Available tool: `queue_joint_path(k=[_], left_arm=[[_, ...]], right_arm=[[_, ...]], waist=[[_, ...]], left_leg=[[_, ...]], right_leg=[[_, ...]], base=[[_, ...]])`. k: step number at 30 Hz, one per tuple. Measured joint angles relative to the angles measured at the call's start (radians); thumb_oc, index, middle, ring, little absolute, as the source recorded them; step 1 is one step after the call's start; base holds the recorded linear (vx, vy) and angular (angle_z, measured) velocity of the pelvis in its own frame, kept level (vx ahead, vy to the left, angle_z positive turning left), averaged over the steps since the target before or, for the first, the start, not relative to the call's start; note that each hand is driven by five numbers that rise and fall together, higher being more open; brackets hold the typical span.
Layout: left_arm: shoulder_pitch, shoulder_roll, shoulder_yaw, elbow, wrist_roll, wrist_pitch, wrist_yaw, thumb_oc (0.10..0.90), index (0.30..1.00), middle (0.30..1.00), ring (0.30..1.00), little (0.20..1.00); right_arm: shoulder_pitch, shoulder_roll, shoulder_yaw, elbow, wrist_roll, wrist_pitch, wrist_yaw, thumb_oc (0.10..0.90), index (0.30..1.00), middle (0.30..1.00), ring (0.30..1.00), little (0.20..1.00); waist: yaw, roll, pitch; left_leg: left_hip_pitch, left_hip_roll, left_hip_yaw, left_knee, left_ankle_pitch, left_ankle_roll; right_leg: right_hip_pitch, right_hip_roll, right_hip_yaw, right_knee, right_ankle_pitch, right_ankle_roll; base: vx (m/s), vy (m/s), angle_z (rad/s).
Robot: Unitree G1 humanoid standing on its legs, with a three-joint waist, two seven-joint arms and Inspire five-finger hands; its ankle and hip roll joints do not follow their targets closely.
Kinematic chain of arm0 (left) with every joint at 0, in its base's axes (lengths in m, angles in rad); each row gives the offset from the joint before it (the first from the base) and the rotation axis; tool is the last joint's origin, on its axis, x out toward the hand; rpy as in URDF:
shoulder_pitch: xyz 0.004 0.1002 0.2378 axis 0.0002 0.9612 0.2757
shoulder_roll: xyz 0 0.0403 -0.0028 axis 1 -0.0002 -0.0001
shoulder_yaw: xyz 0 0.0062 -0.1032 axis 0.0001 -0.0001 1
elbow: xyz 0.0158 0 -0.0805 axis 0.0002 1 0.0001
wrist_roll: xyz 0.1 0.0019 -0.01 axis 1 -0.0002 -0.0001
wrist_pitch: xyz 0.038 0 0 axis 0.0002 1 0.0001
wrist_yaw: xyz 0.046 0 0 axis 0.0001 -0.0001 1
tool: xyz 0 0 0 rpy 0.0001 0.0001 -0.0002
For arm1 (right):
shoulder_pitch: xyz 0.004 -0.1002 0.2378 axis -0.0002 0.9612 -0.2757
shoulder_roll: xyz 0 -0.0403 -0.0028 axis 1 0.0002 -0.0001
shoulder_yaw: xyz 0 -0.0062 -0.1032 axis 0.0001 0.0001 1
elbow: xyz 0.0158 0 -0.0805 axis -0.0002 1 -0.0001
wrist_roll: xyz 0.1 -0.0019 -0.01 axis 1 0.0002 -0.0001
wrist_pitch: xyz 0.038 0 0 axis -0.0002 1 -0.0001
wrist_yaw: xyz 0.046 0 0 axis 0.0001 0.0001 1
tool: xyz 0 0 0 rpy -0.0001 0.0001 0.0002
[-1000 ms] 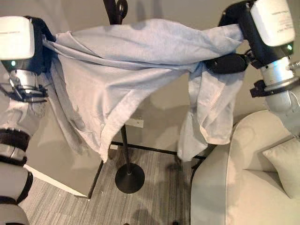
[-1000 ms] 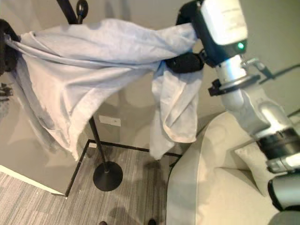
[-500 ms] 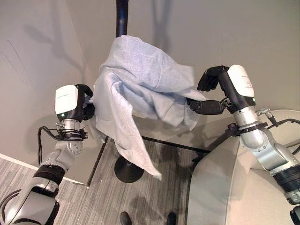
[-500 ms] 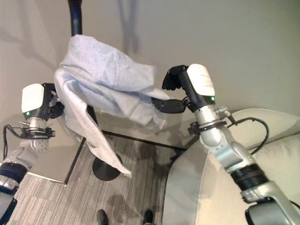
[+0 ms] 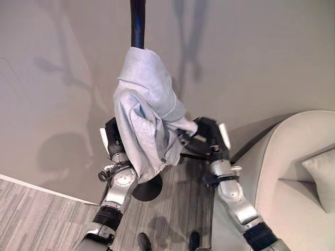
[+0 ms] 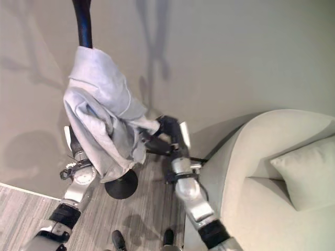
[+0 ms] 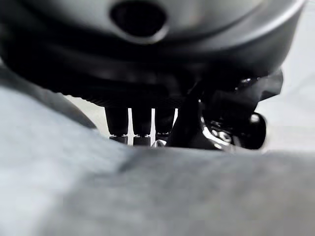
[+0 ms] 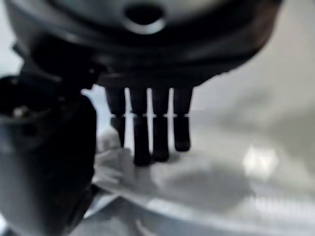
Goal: Hang the clothes on the sofa on the clothes rack.
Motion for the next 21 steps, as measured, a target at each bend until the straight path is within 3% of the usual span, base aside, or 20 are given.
queue_joint_path(k=[1, 9, 14, 21], left_arm=[[0.031, 0.004, -0.005, -0.031, -0.028, -0.003, -0.006, 0.800, 0.900, 0.900, 0.900, 0.900], [0.106, 0.047, 0.044, -0.034, -0.076, -0.017, -0.081, 0.800, 0.900, 0.900, 0.900, 0.900], [0.231, 0.050, 0.077, -0.037, -0.113, -0.017, -0.173, 0.800, 0.900, 0.900, 0.900, 0.900], [0.313, 0.048, 0.117, -0.037, -0.146, -0.014, -0.265, 0.800, 0.900, 0.900, 0.900, 0.900]], right_arm=[[0.008, -0.019, 0.009, -0.017, 0.034, 0.000, 0.019, 0.800, 0.900, 0.900, 0.900, 0.900], [0.032, -0.165, -0.073, -0.154, 0.057, -0.008, 0.094, 0.800, 0.900, 0.900, 0.900, 0.900], [0.087, -0.333, -0.161, -0.235, -0.019, -0.025, 0.150, 0.800, 0.900, 0.900, 0.900, 0.900], [0.129, -0.372, -0.275, -0.265, -0.053, -0.026, 0.193, 0.800, 0.900, 0.900, 0.900, 0.900]], waist=[[-0.002, 0.000, 0.000], [-0.001, 0.000, 0.000], [0.003, 0.000, -0.003], [0.000, -0.001, -0.004]], left_leg=[[0.016, 0.000, 0.001, 0.000, 0.000, 0.000], [0.046, 0.000, 0.002, 0.000, 0.000, 0.000], [0.051, 0.000, 0.006, 0.000, 0.001, -0.002], [0.059, 0.004, 0.024, 0.000, 0.002, -0.003]], right_leg=[[0.015, 0.000, 0.000, 0.000, 0.000, 0.000], [0.045, 0.000, 0.000, -0.001, 0.000, 0.000], [0.047, 0.001, 0.000, 0.000, 0.000, 0.000], [0.045, 0.003, 0.001, -0.001, 0.003, -0.003]], base=[[0.00, 0.000, 0.00], [0.00, -0.004, 0.00], [-0.03, -0.027, -0.02], [-0.03, -0.034, -0.08]])
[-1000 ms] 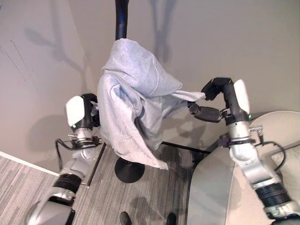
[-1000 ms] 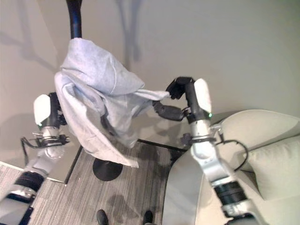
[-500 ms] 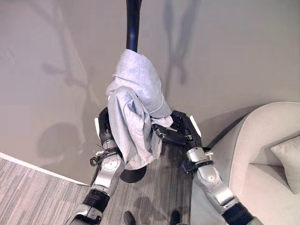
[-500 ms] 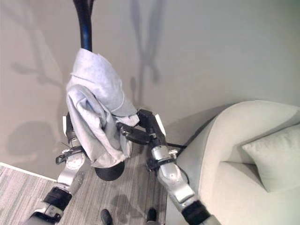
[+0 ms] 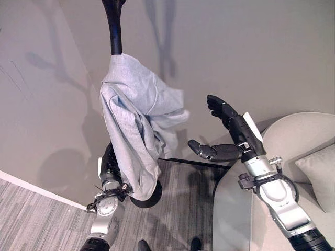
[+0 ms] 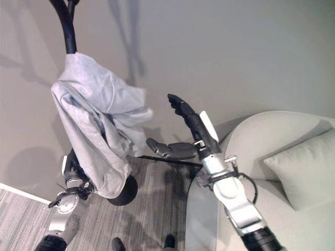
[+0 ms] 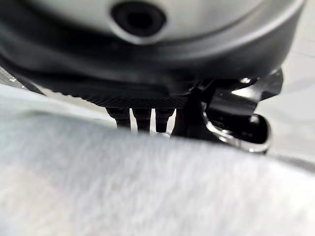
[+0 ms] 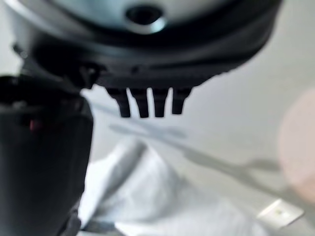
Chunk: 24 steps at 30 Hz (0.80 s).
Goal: Hang the clothes on the sofa on the clothes rack.
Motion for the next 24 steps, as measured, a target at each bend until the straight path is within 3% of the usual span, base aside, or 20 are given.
queue_joint_path(k=[5, 10, 13, 16, 17, 20, 22, 24], left_arm=[[0.090, 0.003, 0.073, 0.000, 0.000, -0.002, -0.069, 0.800, 0.900, 0.900, 0.900, 0.900], [0.156, -0.001, 0.131, 0.051, -0.024, -0.001, -0.088, 0.800, 0.900, 0.900, 0.900, 0.900], [0.170, -0.023, 0.164, 0.058, -0.086, -0.006, -0.110, 0.800, 0.900, 0.900, 0.900, 0.900], [0.211, -0.061, 0.210, 0.060, -0.218, -0.016, -0.197, 0.800, 0.900, 0.900, 0.900, 0.900], [0.224, -0.102, 0.249, 0.094, -0.323, -0.026, -0.292, 0.800, 0.900, 0.900, 0.900, 0.900], [0.187, -0.173, 0.303, 0.326, -0.499, -0.039, -0.358, 0.800, 0.900, 0.900, 0.900, 0.900], [0.223, -0.183, 0.306, 0.389, -0.530, -0.041, -0.377, 0.800, 0.900, 0.900, 0.900, 0.900], [0.191, -0.173, 0.307, 0.584, -0.526, -0.029, -0.397, 0.800, 0.900, 0.900, 0.900, 0.900]], right_arm=[[0.087, -0.037, -0.079, -0.021, 0.008, -0.021, 0.075, 0.800, 0.900, 0.900, 0.900, 0.900], [0.185, -0.011, -0.129, -0.021, 0.082, -0.031, 0.138, 0.800, 0.900, 0.900, 0.900, 0.900], [0.239, 0.091, -0.147, 0.005, 0.212, -0.035, 0.202, 0.800, 0.900, 0.900, 0.900, 0.900], [0.265, 0.275, -0.158, 0.138, 0.437, -0.041, 0.265, 0.800, 0.900, 0.900, 0.900, 0.900], [0.277, 0.389, -0.195, 0.236, 0.588, -0.034, 0.320, 0.800, 0.900, 0.900, 0.900, 0.900], [0.280, 0.503, -0.230, 0.416, 0.843, -0.001, 0.356, 0.800, 0.900, 0.900, 0.900, 0.900], [0.276, 0.569, -0.251, 0.510, 0.944, -0.005, 0.381, 0.800, 0.900, 0.900, 0.900, 0.900], [0.234, 0.624, -0.296, 0.717, 1.035, -0.025, 0.390, 0.800, 0.900, 0.900, 0.900, 0.900]], waist=[[-0.004, -0.006, -0.033], [-0.003, -0.010, -0.039], [0.001, -0.009, -0.049], [0.006, -0.005, -0.083], [0.015, 0.004, -0.096], [0.024, 0.038, -0.126], [0.023, 0.044, -0.129], [0.026, 0.043, -0.134]], left_leg=[[0.002, 0.005, 0.011, 0.000, 0.000, -0.002], [0.014, 0.009, 0.026, -0.001, 0.000, -0.003], [0.014, 0.011, 0.026, -0.005, -0.002, -0.006], [0.013, 0.011, 0.026, -0.006, -0.010, -0.015], [0.015, 0.010, 0.024, -0.005, -0.013, -0.018], [0.013, 0.004, 0.006, -0.006, -0.011, -0.013], [0.015, 0.004, -0.001, -0.005, -0.009, -0.014], [0.027, 0.003, -0.004, -0.001, -0.010, -0.014]], right_leg=[[-0.004, 0.005, 0.000, 0.000, 0.000, 0.000], [-0.002, 0.007, -0.001, 0.000, 0.003, -0.004], [-0.002, 0.008, -0.004, -0.004, 0.002, -0.004], [-0.001, 0.006, -0.011, -0.016, 0.001, -0.004], [0.002, 0.003, -0.030, -0.017, 0.000, -0.001], [0.011, -0.004, -0.054, -0.017, 0.001, -0.002], [0.016, -0.003, -0.059, -0.017, -0.001, 0.000], [0.029, -0.002, -0.064, -0.017, -0.001, 0.000]], base=[[-0.03, -0.035, -0.06], [-0.01, -0.019, -0.09], [0.00, 0.000, 0.00], [0.00, -0.008, -0.01], [0.00, 0.000, 0.00], [0.01, -0.005, 0.17], [0.01, 0.007, 0.10], [0.01, 0.015, 0.06]])
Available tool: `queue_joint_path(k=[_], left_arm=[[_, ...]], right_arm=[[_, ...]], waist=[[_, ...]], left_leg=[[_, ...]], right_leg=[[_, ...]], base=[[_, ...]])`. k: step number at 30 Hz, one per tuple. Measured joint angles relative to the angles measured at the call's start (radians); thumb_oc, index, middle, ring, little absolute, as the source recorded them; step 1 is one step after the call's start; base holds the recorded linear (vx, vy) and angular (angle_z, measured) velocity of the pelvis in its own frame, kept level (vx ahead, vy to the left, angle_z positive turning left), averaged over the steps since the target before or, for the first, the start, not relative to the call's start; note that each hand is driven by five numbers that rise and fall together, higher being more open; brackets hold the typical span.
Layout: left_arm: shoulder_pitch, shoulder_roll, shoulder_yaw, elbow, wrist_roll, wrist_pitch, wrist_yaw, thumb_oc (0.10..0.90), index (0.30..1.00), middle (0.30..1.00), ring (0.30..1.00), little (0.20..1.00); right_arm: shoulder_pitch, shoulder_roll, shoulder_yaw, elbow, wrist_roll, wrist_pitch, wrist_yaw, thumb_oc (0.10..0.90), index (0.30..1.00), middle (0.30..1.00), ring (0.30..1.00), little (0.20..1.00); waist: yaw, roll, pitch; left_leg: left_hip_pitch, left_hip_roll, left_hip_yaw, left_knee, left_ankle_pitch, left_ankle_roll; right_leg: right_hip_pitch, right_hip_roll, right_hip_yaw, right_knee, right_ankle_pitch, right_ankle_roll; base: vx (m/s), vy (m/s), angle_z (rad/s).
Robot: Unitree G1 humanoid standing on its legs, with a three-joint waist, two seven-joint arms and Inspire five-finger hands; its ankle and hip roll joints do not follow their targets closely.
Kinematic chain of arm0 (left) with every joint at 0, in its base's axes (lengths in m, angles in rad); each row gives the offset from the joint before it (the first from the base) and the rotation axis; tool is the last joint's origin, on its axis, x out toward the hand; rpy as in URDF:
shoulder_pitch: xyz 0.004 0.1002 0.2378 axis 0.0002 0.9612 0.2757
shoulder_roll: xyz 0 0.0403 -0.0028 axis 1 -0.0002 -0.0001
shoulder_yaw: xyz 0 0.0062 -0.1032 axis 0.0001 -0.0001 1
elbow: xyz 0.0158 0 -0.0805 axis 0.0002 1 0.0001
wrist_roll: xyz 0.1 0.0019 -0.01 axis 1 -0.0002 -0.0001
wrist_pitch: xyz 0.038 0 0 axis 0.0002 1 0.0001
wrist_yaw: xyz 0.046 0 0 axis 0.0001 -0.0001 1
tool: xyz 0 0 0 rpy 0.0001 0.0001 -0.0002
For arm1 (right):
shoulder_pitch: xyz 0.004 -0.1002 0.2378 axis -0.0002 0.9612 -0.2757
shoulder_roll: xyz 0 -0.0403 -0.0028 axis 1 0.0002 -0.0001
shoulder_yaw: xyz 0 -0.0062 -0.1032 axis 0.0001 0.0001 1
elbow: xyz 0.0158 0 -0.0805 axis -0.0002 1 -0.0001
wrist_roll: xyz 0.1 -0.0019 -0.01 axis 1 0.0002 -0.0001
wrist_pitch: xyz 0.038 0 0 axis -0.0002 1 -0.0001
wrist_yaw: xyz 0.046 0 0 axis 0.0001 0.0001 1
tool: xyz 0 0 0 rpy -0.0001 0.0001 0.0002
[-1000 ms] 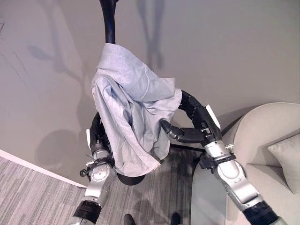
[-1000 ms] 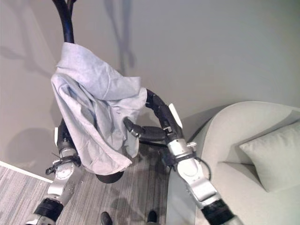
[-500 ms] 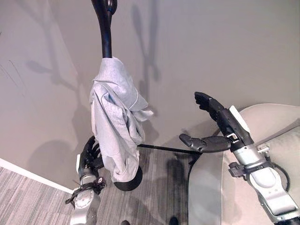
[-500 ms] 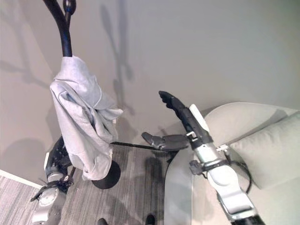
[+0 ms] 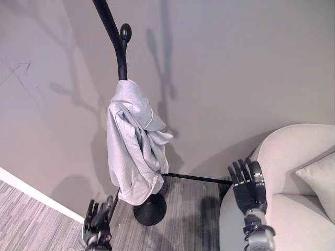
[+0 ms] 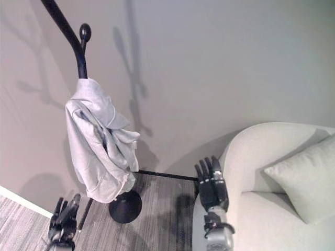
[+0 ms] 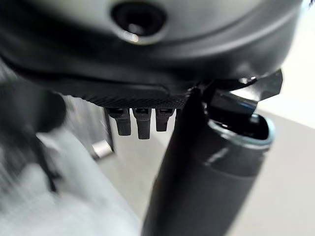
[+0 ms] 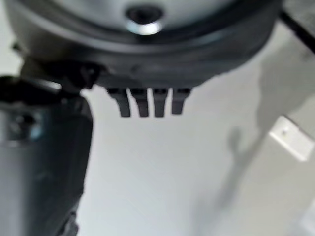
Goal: Hang the clothes on the sofa on the clothes rack.
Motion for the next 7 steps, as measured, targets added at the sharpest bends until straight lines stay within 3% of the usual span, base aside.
queue_joint_path(k=[1, 4, 5, 7], left_arm=[[-0.031, 0.009, -0.001, 0.138, 0.002, 0.029, 0.008, 0.800, 0.900, 0.900, 0.900, 0.900], [-0.056, 0.019, 0.000, 0.347, 0.061, 0.078, 0.014, 0.800, 0.900, 0.900, 0.900, 0.900], [-0.049, 0.016, -0.001, 0.366, 0.069, 0.091, 0.016, 0.800, 0.900, 0.900, 0.900, 0.900], [-0.049, 0.015, -0.050, 0.457, 0.147, 0.101, 0.005, 0.800, 0.900, 0.900, 0.900, 0.900]], right_arm=[[-0.040, 0.012, -0.024, 0.155, 0.035, 0.002, -0.015, 0.800, 0.900, 0.900, 0.900, 0.900], [-0.099, 0.009, -0.053, 0.473, 0.059, 0.040, -0.068, 0.800, 0.900, 0.900, 0.900, 0.900], [-0.087, 0.012, -0.060, 0.518, 0.069, 0.057, -0.096, 0.800, 0.900, 0.900, 0.900, 0.900], [-0.125, -0.007, -0.072, 0.825, 0.033, 0.109, -0.120, 0.800, 0.900, 0.900, 0.900, 0.900]], waist=[[0.001, -0.001, -0.003], [0.014, -0.008, -0.004], [0.021, -0.008, -0.003], [0.026, -0.006, -0.004]], left_leg=[[0.006, -0.002, -0.002, 0.000, -0.003, 0.001], [0.007, -0.004, -0.002, -0.002, -0.006, 0.001], [0.006, -0.005, -0.003, -0.003, -0.006, 0.001], [0.024, -0.005, -0.010, -0.004, -0.007, 0.001]], right_leg=[[0.008, -0.002, -0.004, 0.000, -0.002, 0.002], [0.010, -0.006, -0.006, 0.000, -0.003, 0.004], [0.009, -0.007, -0.007, 0.000, -0.004, 0.004], [0.029, -0.007, -0.020, 0.005, -0.007, 0.008]], base=[[0.00, 0.011, 0.06], [0.00, 0.002, 0.02], [0.00, -0.005, 0.07], [0.00, -0.012, 0.09]])
